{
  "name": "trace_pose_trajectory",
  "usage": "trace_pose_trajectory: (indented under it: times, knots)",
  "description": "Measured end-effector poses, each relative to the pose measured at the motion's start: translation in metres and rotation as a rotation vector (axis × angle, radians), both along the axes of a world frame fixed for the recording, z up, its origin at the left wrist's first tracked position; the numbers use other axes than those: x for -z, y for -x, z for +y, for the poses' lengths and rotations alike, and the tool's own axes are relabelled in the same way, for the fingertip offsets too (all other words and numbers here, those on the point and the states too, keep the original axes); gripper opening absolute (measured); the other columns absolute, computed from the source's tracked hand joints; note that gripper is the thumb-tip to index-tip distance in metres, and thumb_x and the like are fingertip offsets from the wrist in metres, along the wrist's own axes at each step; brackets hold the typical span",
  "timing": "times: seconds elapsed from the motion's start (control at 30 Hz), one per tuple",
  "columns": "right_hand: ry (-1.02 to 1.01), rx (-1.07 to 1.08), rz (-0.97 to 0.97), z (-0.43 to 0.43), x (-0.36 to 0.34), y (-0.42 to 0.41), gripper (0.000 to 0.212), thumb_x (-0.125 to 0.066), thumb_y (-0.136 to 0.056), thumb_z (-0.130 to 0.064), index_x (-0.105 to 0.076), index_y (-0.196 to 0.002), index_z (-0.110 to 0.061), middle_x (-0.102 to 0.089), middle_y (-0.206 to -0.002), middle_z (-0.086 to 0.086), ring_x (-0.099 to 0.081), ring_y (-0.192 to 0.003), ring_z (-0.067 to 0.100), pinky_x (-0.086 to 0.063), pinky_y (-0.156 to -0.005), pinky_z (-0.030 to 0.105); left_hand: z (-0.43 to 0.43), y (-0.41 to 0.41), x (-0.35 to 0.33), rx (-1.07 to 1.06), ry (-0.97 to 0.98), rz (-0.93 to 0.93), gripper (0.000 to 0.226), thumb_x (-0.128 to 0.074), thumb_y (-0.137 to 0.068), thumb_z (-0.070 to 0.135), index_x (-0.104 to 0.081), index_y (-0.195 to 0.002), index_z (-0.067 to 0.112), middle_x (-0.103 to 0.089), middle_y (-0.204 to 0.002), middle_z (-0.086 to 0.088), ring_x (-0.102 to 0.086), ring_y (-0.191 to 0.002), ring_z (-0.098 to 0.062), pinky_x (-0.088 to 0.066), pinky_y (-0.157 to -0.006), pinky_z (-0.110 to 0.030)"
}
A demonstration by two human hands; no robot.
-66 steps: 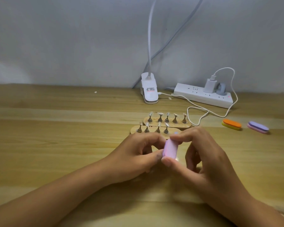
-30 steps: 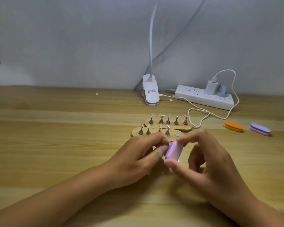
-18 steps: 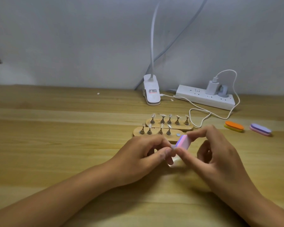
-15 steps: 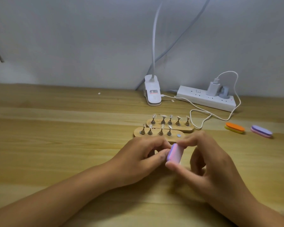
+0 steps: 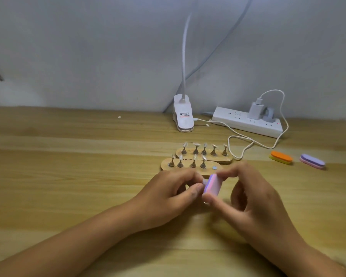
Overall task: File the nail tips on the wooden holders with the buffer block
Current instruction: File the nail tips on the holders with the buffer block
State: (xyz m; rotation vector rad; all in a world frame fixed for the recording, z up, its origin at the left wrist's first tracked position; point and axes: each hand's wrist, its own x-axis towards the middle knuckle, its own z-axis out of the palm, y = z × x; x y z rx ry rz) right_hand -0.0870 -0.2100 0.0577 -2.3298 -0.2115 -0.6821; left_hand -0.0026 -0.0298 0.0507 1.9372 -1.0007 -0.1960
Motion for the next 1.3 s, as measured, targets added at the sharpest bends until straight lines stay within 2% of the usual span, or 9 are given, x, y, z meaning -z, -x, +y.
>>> trace_pose_trajectory:
  times: [0.07, 0.2, 0.3, 0.67, 0.77, 0.9, 1.03, 1.17, 1.3]
  knots:
    - [0.046, -0.077, -0.009, 0.004, 0.003, 0.002, 0.035, -0.07, -0.076, -0.054, -0.05, -0.097, -0.035, -0.056, -0.094, -0.019, -0.051, -0.051, 0.007, -0.043, -0.046, 0.023, 0.001, -0.001, 0.001, -0.002, -0.018, 0.012, 0.012, -0.054, -0.099, 0.015, -0.065, -0.097, 0.016, -0.06, -0.074, 0.012, -0.048, -0.053, -0.009, -0.041, -0.054, -0.031]
    - [-0.082, 0.062, 0.018, -0.005, -0.003, -0.001, 0.039, -0.068, -0.073, -0.061, -0.055, -0.095, -0.031, -0.054, -0.088, -0.02, -0.054, -0.055, 0.012, -0.038, -0.052, 0.015, 0.0, 0.001, -0.001, 0.021, -0.003, 0.08, 0.014, -0.052, -0.101, 0.007, -0.061, -0.105, 0.017, -0.066, -0.078, 0.021, -0.051, -0.051, 0.0, -0.041, -0.054, -0.018]
    - [0.015, 0.013, 0.028, -0.002, -0.001, 0.0, 0.041, -0.073, -0.075, -0.06, -0.054, -0.097, -0.031, -0.052, -0.086, -0.022, -0.053, -0.054, 0.008, -0.04, -0.05, 0.02, 0.0, 0.0, 0.0, 0.011, 0.001, 0.051, 0.022, -0.051, -0.101, 0.011, -0.062, -0.117, 0.02, -0.069, -0.091, 0.007, -0.05, -0.056, -0.002, -0.041, -0.055, -0.02]
    - [0.049, -0.022, -0.006, 0.001, 0.0, 0.0, 0.032, -0.073, -0.078, -0.049, -0.057, -0.099, -0.03, -0.056, -0.099, -0.017, -0.052, -0.049, 0.007, -0.046, -0.047, 0.028, 0.001, -0.001, 0.0, -0.026, 0.01, -0.015, 0.016, -0.052, -0.1, 0.018, -0.069, -0.102, 0.019, -0.061, -0.078, 0.014, -0.052, -0.055, 0.003, -0.037, -0.055, -0.014]
    - [-0.021, 0.035, 0.029, -0.002, -0.002, -0.001, 0.035, -0.07, -0.076, -0.059, -0.057, -0.093, -0.032, -0.055, -0.09, -0.018, -0.053, -0.05, 0.008, -0.043, -0.05, 0.025, 0.0, 0.0, -0.001, -0.032, -0.001, -0.019, 0.016, -0.053, -0.101, 0.018, -0.069, -0.102, 0.021, -0.064, -0.081, 0.009, -0.05, -0.053, 0.0, -0.038, -0.054, -0.019]
    - [0.159, 0.007, -0.03, 0.004, -0.002, 0.001, 0.036, -0.064, -0.076, -0.061, -0.056, -0.093, -0.031, -0.049, -0.089, -0.02, -0.046, -0.047, 0.005, -0.043, -0.044, 0.025, 0.0, 0.003, -0.001, -0.036, -0.04, -0.084, 0.018, -0.051, -0.099, 0.023, -0.069, -0.104, 0.023, -0.066, -0.08, 0.007, -0.052, -0.05, -0.008, -0.04, -0.053, -0.032]
    - [0.008, 0.049, -0.008, 0.0, -0.006, -0.001, 0.036, -0.063, -0.072, -0.063, -0.057, -0.089, -0.031, -0.051, -0.084, -0.023, -0.048, -0.047, 0.006, -0.04, -0.047, 0.022, 0.0, 0.004, -0.004, -0.031, -0.026, -0.057, 0.02, -0.05, -0.097, 0.027, -0.069, -0.101, 0.021, -0.061, -0.072, 0.015, -0.049, -0.049, -0.003, -0.037, -0.052, -0.028]
    - [0.139, -0.026, -0.053, 0.005, -0.004, -0.001, 0.036, -0.066, -0.075, -0.06, -0.057, -0.092, -0.03, -0.049, -0.088, -0.018, -0.045, -0.045, 0.004, -0.04, -0.041, 0.023, 0.0, 0.002, -0.003, -0.019, -0.038, -0.049, 0.018, -0.053, -0.1, 0.02, -0.07, -0.104, 0.021, -0.058, -0.068, 0.016, -0.048, -0.05, -0.001, -0.035, -0.052, -0.026]
    - [-0.006, 0.024, -0.02, -0.001, -0.006, -0.002, 0.035, -0.065, -0.073, -0.06, -0.059, -0.089, -0.03, -0.05, -0.083, -0.023, -0.048, -0.046, 0.006, -0.039, -0.046, 0.021, 0.0, 0.002, -0.005, -0.011, -0.036, -0.031, 0.017, -0.054, -0.1, 0.02, -0.071, -0.1, 0.018, -0.061, -0.07, 0.018, -0.048, -0.049, 0.001, -0.036, -0.054, -0.026]
